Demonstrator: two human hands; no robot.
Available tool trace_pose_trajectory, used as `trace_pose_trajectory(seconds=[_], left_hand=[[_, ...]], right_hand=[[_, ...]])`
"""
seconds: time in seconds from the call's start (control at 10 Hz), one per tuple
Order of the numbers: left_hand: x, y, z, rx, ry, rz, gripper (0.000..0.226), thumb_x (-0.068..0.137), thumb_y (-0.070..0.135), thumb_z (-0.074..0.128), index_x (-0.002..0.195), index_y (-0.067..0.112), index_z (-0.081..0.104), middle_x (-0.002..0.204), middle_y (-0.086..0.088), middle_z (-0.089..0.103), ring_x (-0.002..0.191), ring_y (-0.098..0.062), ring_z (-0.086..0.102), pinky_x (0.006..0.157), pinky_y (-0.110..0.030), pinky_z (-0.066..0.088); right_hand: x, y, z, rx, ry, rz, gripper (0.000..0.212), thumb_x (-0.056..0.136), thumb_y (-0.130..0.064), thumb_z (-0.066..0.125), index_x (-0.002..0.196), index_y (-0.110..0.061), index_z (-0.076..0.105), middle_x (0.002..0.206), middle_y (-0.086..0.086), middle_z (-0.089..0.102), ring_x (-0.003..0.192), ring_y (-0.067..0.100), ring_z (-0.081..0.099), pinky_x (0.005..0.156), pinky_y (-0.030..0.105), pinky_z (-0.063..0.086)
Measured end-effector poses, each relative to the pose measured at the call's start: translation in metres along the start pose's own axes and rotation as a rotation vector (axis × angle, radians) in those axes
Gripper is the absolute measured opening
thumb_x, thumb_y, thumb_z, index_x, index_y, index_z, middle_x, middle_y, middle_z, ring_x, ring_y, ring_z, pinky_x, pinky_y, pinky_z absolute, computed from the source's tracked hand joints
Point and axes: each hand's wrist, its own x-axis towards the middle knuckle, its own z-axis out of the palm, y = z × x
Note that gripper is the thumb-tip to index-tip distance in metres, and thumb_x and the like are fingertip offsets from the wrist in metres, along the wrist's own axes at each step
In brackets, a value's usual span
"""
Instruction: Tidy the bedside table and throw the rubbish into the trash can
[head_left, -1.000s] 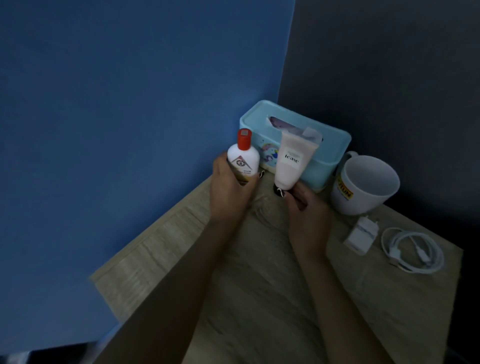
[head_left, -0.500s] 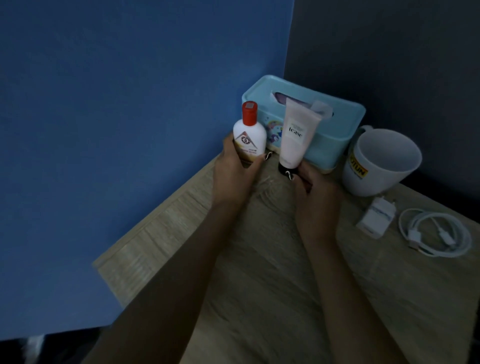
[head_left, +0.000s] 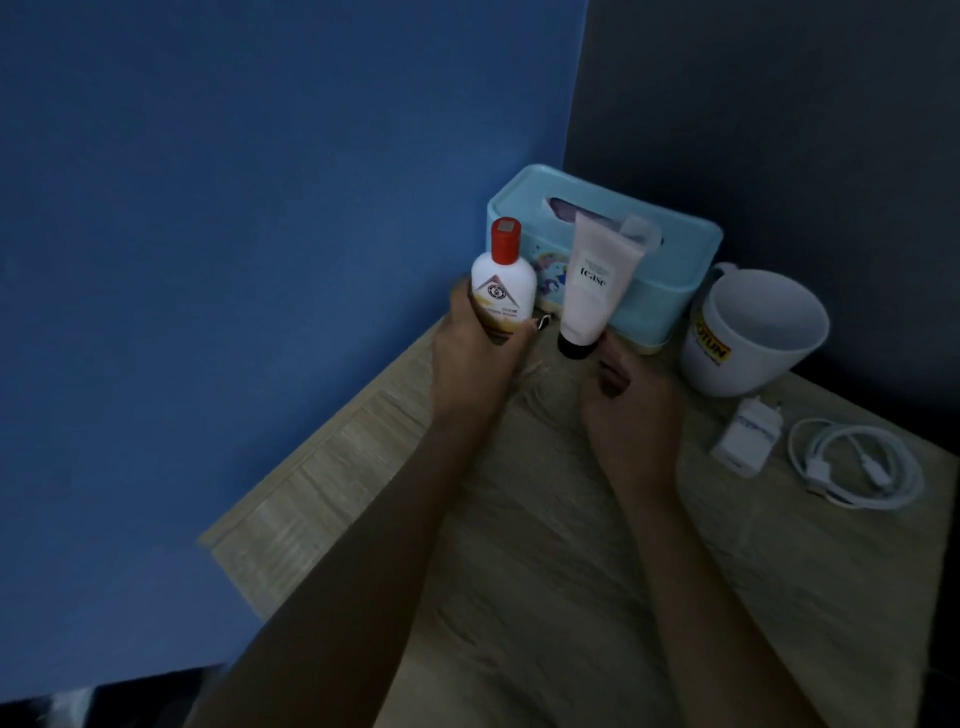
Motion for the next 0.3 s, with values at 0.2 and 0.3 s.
trace_pose_trajectory(seconds=[0.2, 0.3], left_hand=[[-0.018, 0.011, -0.018, -0.055, -0.169, -0.188, 0.091, 0.072, 0.055, 0.069, 0.145, 0.019, 0.029, 0.143, -0.003, 0.047, 0.131, -0.018, 0.046, 0.107, -0.042, 0.042], [-0.06, 0.027, -0.055, -0.007, -0.322, -0.25, 0.086, 0.084, 0.06, 0.05, 0.151, 0.021, 0.013, 0.157, -0.002, 0.025, 0.143, -0.017, 0.028, 0.116, -0.034, 0.026]], right_hand=[[-0.011, -0.018, -0.003, -0.105, 0.004, 0.172, 0.053, 0.079, 0.002, 0.059, 0.131, -0.008, 0.057, 0.111, 0.015, 0.07, 0.098, 0.027, 0.065, 0.087, 0.028, 0.045], [-0.035, -0.04, -0.015, -0.248, -0.025, 0.161, 0.04, 0.089, -0.018, 0.055, 0.125, -0.003, 0.06, 0.111, 0.022, 0.069, 0.099, 0.035, 0.067, 0.089, 0.037, 0.049]])
